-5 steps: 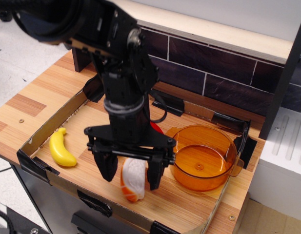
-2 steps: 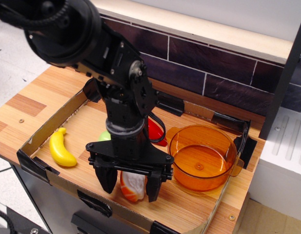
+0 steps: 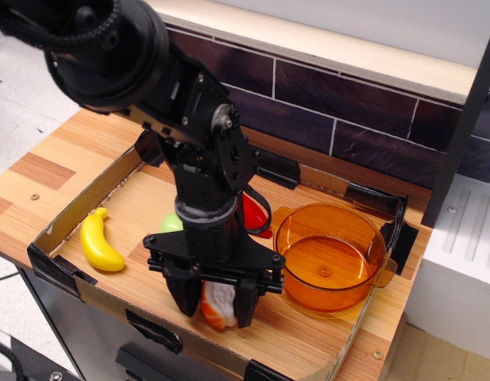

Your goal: Put sushi in pot

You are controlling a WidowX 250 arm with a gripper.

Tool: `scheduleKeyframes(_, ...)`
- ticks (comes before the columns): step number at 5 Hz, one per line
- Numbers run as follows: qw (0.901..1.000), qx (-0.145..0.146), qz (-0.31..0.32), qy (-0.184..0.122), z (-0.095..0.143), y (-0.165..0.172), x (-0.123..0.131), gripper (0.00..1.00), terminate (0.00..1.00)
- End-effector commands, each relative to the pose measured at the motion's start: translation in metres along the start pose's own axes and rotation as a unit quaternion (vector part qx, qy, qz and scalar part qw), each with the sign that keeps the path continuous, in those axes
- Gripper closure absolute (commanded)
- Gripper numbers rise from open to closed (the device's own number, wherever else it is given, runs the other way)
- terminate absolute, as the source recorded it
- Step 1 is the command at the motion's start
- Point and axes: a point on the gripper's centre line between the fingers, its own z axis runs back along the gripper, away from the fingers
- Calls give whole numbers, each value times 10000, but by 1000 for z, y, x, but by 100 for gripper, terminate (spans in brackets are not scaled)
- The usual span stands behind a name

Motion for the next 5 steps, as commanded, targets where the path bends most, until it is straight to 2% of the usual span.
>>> scheduleKeyframes(1,9998,-97,-36,-177,26,-8,-2,100,0)
scheduleKeyframes(2,9993,-323,-39,-171,54,-22,-7,100,0)
scheduleKeyframes(3,9985,-520,103,-157,77,-37,0,100,0)
scheduleKeyframes(4,9985,-510,174,-96,81,-57,19,100,0)
scheduleKeyframes(5,9986,-437,260,125,76,-71,31,100,0)
